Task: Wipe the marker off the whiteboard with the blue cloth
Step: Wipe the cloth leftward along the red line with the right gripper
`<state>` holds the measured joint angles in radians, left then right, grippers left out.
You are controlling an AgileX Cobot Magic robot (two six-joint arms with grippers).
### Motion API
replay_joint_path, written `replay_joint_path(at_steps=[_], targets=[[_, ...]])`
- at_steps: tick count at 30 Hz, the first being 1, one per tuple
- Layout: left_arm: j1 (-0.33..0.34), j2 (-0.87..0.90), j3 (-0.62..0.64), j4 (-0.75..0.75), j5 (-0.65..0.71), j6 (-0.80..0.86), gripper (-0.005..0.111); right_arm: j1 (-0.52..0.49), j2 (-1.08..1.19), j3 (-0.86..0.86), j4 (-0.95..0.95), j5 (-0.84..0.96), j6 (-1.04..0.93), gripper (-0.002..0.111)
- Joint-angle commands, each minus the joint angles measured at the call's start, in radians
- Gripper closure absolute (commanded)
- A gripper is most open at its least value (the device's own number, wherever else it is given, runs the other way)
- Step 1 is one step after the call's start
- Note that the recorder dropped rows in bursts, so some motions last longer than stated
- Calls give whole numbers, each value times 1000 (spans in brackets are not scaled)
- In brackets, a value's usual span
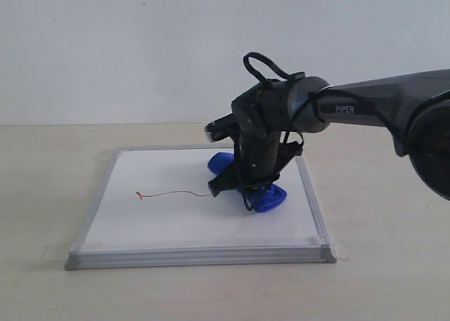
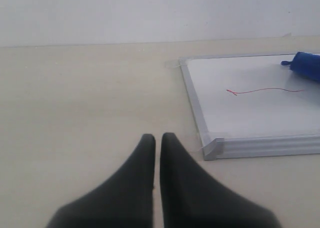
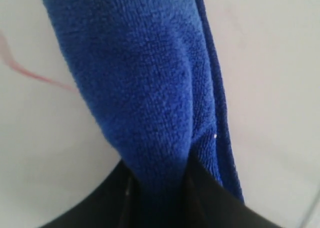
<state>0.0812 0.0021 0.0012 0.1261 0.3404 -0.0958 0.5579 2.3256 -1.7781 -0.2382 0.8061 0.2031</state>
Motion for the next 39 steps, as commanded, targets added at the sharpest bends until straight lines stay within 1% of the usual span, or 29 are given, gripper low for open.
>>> replay_joint_path(at_steps=[1, 5, 8, 13, 17, 20, 21, 23, 26, 28, 31, 33, 34, 35, 36, 39], targets=[[-5, -2, -1, -8, -2, 1, 103, -24, 48, -43, -104, 153, 66, 108], [-5, -2, -1, -8, -2, 1, 103, 14, 48, -76, -66, 129, 74, 108], [-5, -2, -1, -8, -2, 1, 103, 56, 48, -78, 0, 75, 16, 108], [-5, -2, -1, -8, -2, 1, 103, 114, 48, -86, 186, 26, -142, 108], [-5, -2, -1, -8, -2, 1, 103, 125, 48, -108, 205, 40, -169, 108], [-5, -2, -1, -8, -2, 1, 103, 105, 48, -111, 106, 47, -111, 108], [-5, -2, -1, -8, -2, 1, 103, 82, 50, -111, -36, 77, -17, 108], [-5, -2, -1, -8, -2, 1, 103, 40, 59, -111, -205, 152, 100, 108], [-5, -2, -1, -8, -2, 1, 103, 10, 59, -111, -237, 178, 163, 108], [-5, -2, -1, -8, -2, 1, 103, 21, 59, -111, -202, 138, 159, 108], [-5, -2, -1, -8, -2, 1, 103, 96, 59, -111, -82, 25, 113, 108], [-5, -2, -1, -8, -2, 1, 103, 138, 59, -111, 24, -51, 34, 108], [-5, -2, -1, -8, -2, 1, 103, 148, 59, -111, 116, -87, -27, 108], [-5, -2, -1, -8, -2, 1, 103, 148, 59, -111, 156, -103, -58, 108], [-5, -2, -1, -8, -2, 1, 103, 148, 59, -111, 174, -108, -76, 108], [-5, -2, -1, -8, -2, 1, 103, 125, 59, -111, 88, -74, -37, 108]])
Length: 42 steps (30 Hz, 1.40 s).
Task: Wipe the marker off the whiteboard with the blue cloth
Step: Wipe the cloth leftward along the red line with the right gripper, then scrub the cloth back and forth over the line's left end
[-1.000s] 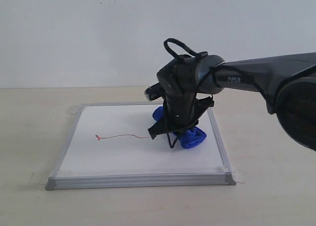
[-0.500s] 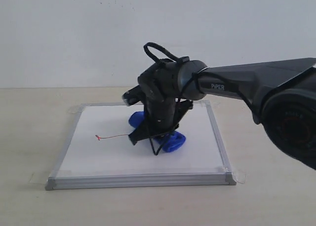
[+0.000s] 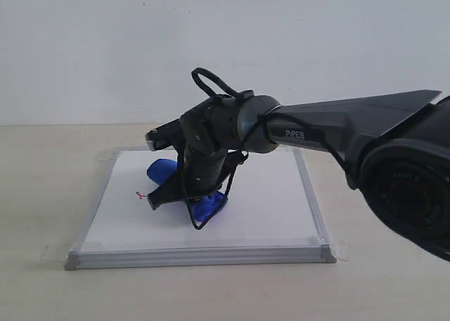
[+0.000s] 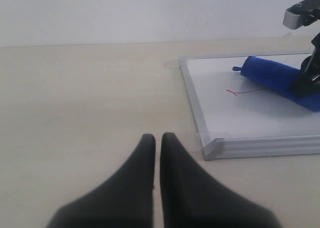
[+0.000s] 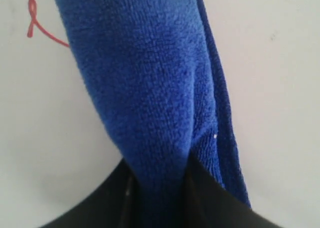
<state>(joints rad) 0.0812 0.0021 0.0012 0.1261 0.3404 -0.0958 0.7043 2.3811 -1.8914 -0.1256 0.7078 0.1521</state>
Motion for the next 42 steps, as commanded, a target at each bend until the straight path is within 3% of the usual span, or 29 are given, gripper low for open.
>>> replay_joint_path(at_steps=[1, 6, 10, 15, 22, 26, 36, 39, 42], targets=[[-5, -2, -1, -8, -2, 1, 103, -33, 4, 2, -61, 40, 41, 108], [-5, -2, -1, -8, -2, 1, 103, -101, 4, 2, -334, 187, 253, 108], [-5, -2, -1, -8, -2, 1, 103, -115, 4, 2, -358, 207, 276, 108], [-5, -2, -1, -8, -2, 1, 103, -71, 4, 2, -205, 79, 205, 108], [-5, -2, -1, -8, -2, 1, 103, -15, 4, 2, 245, -85, -134, 108], [-5, -2, -1, -8, -2, 1, 103, -38, 4, 2, 190, -62, -119, 108], [-5, -2, -1, -8, -2, 1, 103, -116, 4, 2, -184, 66, 207, 108], [-5, -2, -1, -8, -2, 1, 103, -105, 4, 2, -101, 7, 207, 108], [-5, -2, -1, -8, -2, 1, 103, -75, 4, 2, 70, -70, 83, 108]])
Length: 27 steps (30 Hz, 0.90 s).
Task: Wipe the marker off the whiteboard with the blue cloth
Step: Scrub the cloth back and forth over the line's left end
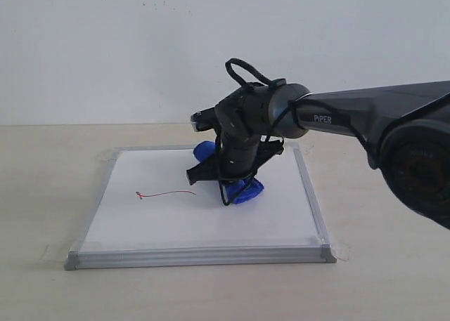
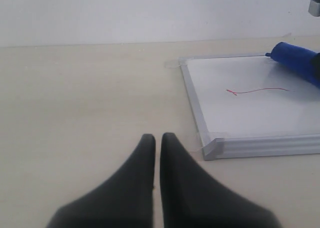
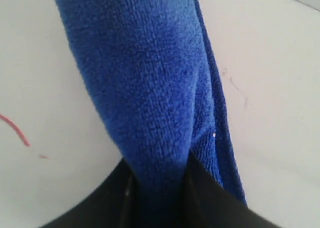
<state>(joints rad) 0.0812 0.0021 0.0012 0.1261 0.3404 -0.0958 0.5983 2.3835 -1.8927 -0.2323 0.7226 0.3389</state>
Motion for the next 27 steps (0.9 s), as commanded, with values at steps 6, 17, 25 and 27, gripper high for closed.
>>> replay_joint_path(at_steps=[6, 17, 25, 27], targets=[[-5, -2, -1, -8, -2, 1, 103, 70, 1, 3, 444, -130, -347, 108], [-5, -2, -1, -8, -2, 1, 103, 10, 1, 3, -171, 110, 47, 108], [-5, -2, -1, -8, -2, 1, 103, 110, 1, 3, 335, -175, -330, 108], [-5, -2, -1, -8, -2, 1, 103, 111, 1, -4, 406, -182, -410, 108]])
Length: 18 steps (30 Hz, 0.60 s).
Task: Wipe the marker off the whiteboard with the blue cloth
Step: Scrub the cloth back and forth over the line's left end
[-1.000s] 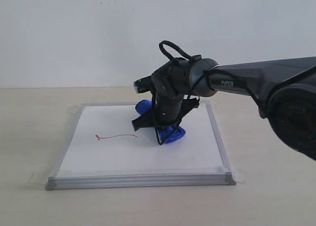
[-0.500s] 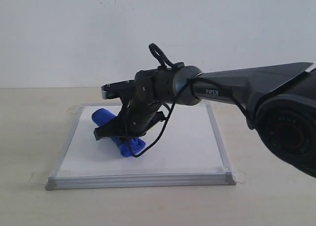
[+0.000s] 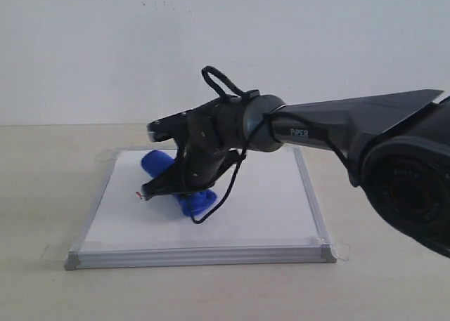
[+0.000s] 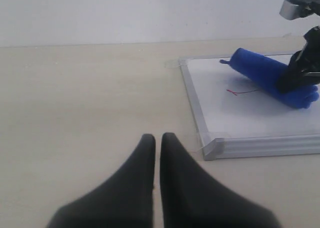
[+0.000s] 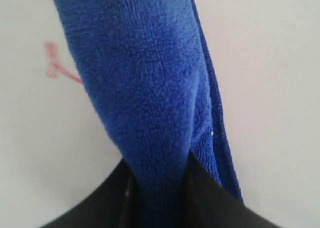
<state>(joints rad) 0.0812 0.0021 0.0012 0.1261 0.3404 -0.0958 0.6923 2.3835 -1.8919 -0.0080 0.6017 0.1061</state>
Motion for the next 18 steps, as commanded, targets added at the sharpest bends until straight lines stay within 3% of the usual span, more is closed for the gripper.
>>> replay_joint_path(at_steps=[1, 8, 13, 18], targets=[[-5, -2, -1, -8, -2, 1, 103, 15, 1, -5, 171, -54, -177, 108], [-5, -2, -1, -8, -2, 1, 103, -65, 1, -5, -316, 40, 236, 108], [-5, -2, -1, -8, -2, 1, 103, -32, 10, -5, -285, -36, 254, 109], [-5, -2, -1, -8, -2, 1, 103, 14, 27, -5, -151, -64, 122, 109]])
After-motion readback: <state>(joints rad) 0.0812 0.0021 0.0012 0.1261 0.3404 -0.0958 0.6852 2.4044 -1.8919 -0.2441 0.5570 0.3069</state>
